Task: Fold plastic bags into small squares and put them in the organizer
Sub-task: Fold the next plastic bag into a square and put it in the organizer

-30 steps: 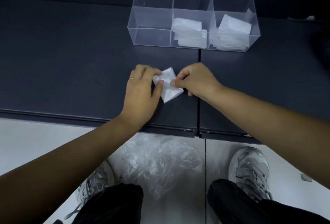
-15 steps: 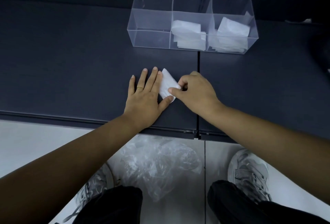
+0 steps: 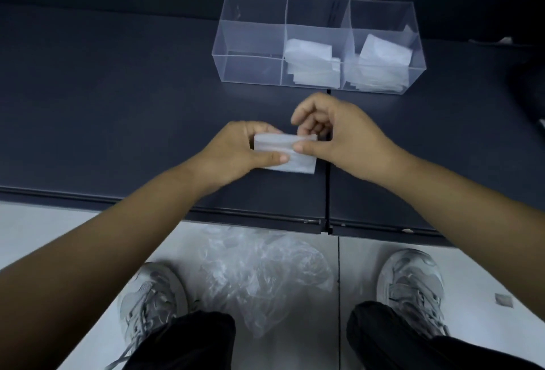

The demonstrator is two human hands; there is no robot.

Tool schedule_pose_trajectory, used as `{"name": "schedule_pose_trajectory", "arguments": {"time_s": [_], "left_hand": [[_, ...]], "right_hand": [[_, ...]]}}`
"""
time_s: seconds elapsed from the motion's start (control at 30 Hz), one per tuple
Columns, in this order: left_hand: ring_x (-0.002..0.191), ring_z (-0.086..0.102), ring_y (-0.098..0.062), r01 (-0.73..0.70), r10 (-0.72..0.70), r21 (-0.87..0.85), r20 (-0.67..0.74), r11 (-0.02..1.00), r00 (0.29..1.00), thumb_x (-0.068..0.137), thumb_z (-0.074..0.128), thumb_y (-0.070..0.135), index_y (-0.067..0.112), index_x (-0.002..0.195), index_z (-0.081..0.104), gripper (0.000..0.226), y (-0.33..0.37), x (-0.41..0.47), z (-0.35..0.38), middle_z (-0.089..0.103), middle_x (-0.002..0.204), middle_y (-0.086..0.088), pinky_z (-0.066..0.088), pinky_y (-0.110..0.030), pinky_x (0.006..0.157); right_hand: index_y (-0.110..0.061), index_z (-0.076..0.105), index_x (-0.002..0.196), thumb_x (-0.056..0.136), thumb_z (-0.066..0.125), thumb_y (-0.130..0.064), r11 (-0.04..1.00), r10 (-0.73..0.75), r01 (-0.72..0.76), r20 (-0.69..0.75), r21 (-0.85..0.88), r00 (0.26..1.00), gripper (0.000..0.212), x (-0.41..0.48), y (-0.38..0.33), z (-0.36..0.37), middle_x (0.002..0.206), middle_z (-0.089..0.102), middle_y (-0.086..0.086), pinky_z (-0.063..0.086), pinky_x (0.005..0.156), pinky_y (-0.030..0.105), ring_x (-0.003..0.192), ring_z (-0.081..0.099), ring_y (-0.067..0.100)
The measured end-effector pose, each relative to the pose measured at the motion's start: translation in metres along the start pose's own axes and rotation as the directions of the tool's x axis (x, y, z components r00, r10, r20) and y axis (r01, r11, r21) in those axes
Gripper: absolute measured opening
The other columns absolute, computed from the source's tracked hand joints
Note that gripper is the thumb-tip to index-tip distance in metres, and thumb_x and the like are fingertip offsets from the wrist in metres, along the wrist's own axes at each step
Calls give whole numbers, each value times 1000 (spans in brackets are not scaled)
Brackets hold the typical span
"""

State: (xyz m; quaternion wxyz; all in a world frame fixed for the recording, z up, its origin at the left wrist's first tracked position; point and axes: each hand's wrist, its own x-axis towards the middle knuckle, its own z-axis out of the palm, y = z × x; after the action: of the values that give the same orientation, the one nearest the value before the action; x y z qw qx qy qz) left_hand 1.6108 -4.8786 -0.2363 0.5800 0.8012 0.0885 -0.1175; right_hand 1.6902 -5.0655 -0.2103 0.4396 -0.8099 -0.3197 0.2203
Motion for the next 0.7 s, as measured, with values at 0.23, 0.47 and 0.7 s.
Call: {"name": "schedule_pose_trajectory", "arguments": {"time_s": [0.23,0.47,0.7], "left_hand": [[68,65,-5,-104,45,-165,-329,981,943,80,76,14,19,77,73,7,9,4,1,72,72,6,51,-14,69],[84,62,-10,-20,109,236,-371,972,922,82,73,15,20,76,69,9,-16,-17,19,68,82,12,44,-16,80],[110,50,-21,-23,230,556,-306,831,924,81,74,15,15,101,69,20,-36,-28,30,58,116,1,31,-29,96]], "right_hand": [[-12,71,80,77,79,-25,982,190,-190,-187,20,964,15,42,3,-43,75,66,0,49,66,17,62,54,0],[-8,71,92,77,79,-24,900,258,-360,-365,-246,895,23,128,25,-84,89,67,1,49,78,23,82,61,13],[-19,69,94,76,77,-34,578,73,-340,-368,-741,927,24,139,29,-72,104,67,6,28,96,38,105,56,29]]}}
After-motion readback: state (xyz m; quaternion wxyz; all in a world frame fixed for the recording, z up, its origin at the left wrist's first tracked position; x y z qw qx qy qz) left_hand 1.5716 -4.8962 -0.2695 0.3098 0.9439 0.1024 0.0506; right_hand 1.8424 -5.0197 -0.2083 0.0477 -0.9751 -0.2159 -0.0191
